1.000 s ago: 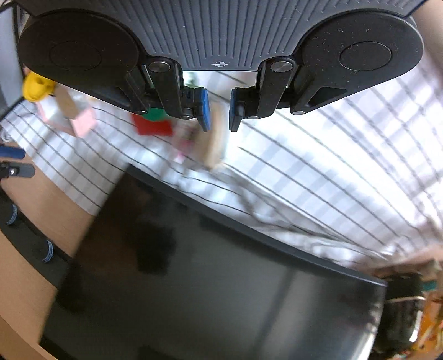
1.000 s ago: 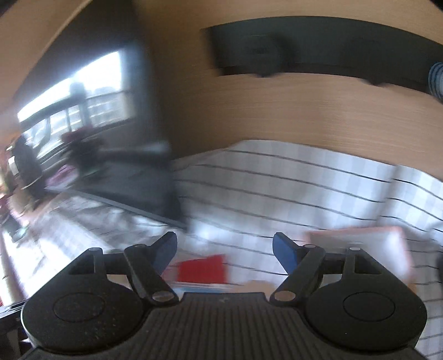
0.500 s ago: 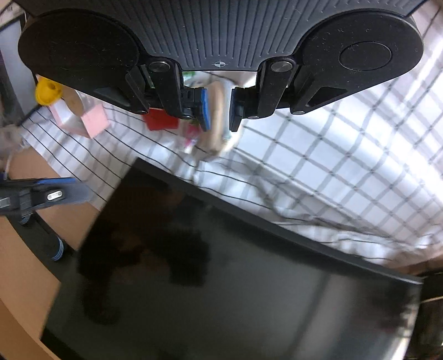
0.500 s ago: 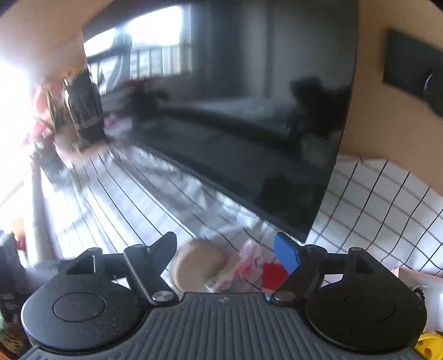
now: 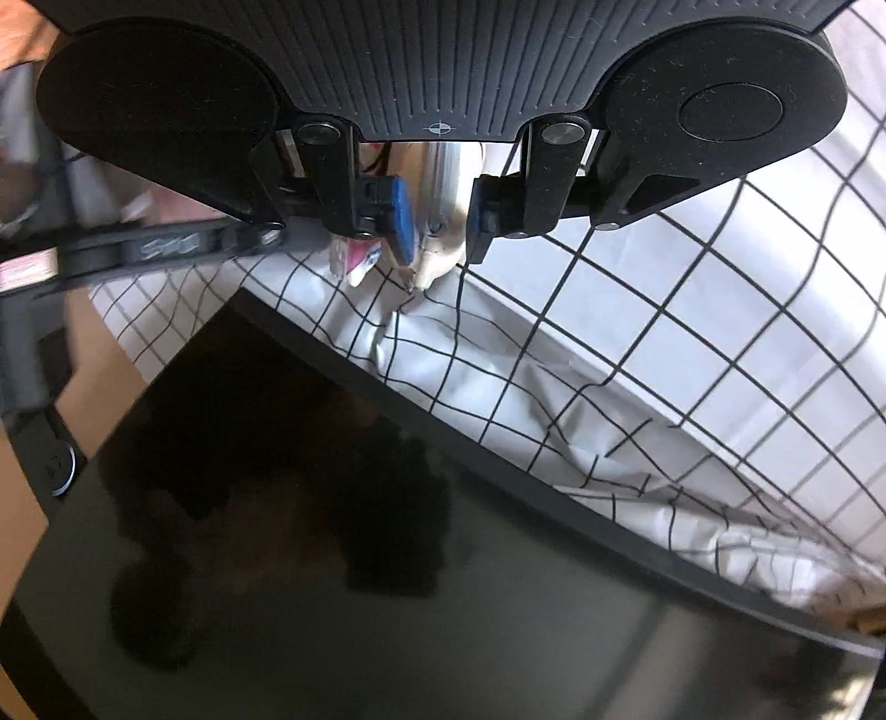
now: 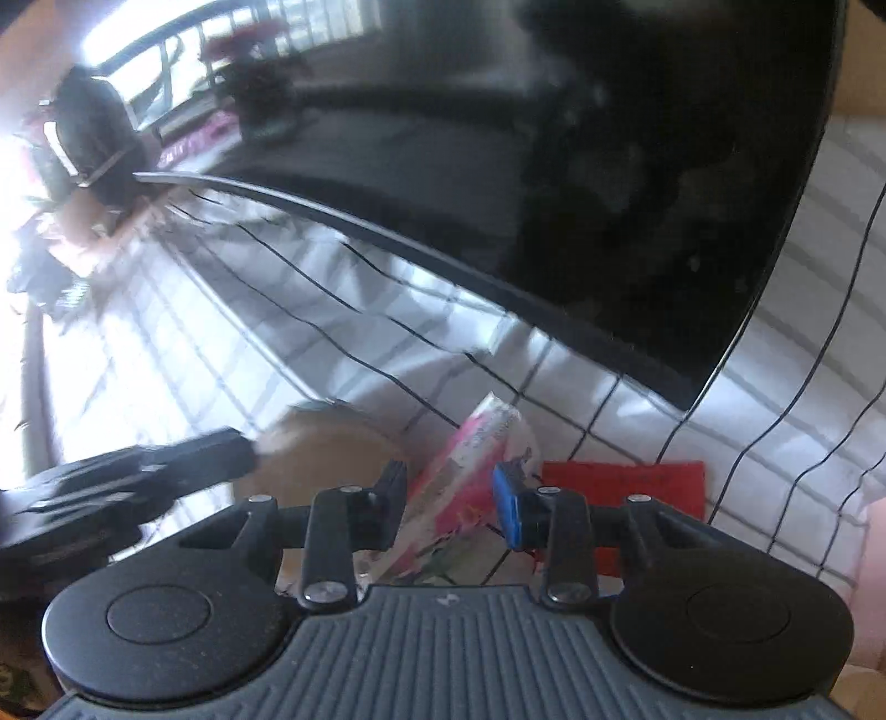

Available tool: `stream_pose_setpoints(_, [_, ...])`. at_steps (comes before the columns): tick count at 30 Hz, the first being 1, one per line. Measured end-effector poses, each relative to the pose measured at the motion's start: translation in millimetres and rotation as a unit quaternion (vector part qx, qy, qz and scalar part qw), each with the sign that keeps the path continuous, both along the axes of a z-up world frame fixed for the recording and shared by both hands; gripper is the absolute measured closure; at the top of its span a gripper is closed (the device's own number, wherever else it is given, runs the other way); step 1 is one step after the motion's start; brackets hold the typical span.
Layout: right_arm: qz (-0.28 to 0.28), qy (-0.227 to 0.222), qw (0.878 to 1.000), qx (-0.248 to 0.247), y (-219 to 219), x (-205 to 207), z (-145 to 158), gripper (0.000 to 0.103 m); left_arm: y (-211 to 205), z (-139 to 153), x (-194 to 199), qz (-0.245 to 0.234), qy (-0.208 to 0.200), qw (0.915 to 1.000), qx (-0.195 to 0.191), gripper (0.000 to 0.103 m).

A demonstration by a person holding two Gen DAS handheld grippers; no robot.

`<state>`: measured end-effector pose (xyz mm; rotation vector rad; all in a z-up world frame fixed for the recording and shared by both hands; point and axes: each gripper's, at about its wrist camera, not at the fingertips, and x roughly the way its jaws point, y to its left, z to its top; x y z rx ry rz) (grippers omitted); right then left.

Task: Organize soft objects
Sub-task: 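Move left gripper to the beige zipper pouch while right reaches the pink tissue pack, then grasp and lift the beige pouch with left gripper while right grasps the tissue pack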

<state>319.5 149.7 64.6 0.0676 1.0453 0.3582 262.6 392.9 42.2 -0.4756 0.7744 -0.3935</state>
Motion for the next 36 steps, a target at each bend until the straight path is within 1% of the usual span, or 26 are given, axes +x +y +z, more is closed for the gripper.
stream_pose_setpoints(2, [0.007,0.016,1.000,0.007,0,3,-10,0.069,4,-1,2,-0.013,0.008,0.9996,-0.022,0.080])
stream_pose_setpoints(5, [0.015,0.025,0.999,0.021,3,4,-17,0.069,4,2,-1,-0.032,0.009,0.9993,-0.019,0.080])
stream_pose_setpoints(7, [0.021,0.026,0.999,0.022,4,5,-17,0.069,-1,7,-5,-0.044,0.005,0.9990,-0.001,0.079])
stream_pose_setpoints(9, [0.025,0.026,0.999,0.021,7,6,-18,0.069,-8,10,-5,-0.045,0.000,0.9984,0.035,0.079])
stream_pose_setpoints(10, [0.024,0.026,0.999,0.022,7,5,-18,0.069,-12,10,-4,-0.045,0.000,0.9975,0.055,0.076])
stream_pose_setpoints(12, [0.024,0.024,0.999,0.021,7,5,-18,0.069,-14,10,-3,-0.048,-0.006,0.9973,0.055,0.074])
stream_pose_setpoints(13, [0.025,0.024,0.999,0.021,6,5,-18,0.069,-15,9,-2,-0.051,-0.001,0.9972,0.054,0.070])
stream_pose_setpoints(14, [0.024,0.024,0.999,0.022,6,6,-18,0.069,-16,8,-1,-0.053,-0.003,0.9969,0.058,0.067])
stream_pose_setpoints(17, [0.024,0.025,0.999,0.023,6,6,-18,0.069,-20,9,-3,-0.063,-0.014,0.9953,0.072,0.063])
stream_pose_setpoints(19, [0.024,0.024,0.999,0.022,4,5,-17,0.069,-19,8,-1,-0.062,-0.010,0.9953,0.073,0.064])
stream_pose_setpoints(22, [0.023,0.018,0.999,0.019,1,2,-14,0.069,-18,-4,6,-0.061,0.026,0.9959,0.061,0.058])
stream_pose_setpoints(23, [0.021,0.016,1.000,0.018,0,1,-13,0.069,-19,-6,6,-0.061,0.029,0.9960,0.059,0.058])
stream_pose_setpoints(26, [0.010,0.006,1.000,0.012,-4,-2,-8,0.069,-23,-11,6,-0.068,0.031,0.9952,0.063,0.058])
stream_pose_setpoints(30, [-0.010,-0.006,1.000,-0.004,-12,-5,-5,0.069,-24,-17,8,-0.066,0.035,0.9961,0.048,0.057])
stream_pose_setpoints(33, [-0.029,0.009,1.000,-0.002,-22,-3,-9,0.069,-29,-17,8,-0.060,0.028,0.9964,0.052,0.057])
stream_pose_setpoints(36, [-0.041,0.018,0.999,0.004,-27,0,-14,0.069,-35,-17,9,-0.065,0.024,0.9957,0.061,0.056])
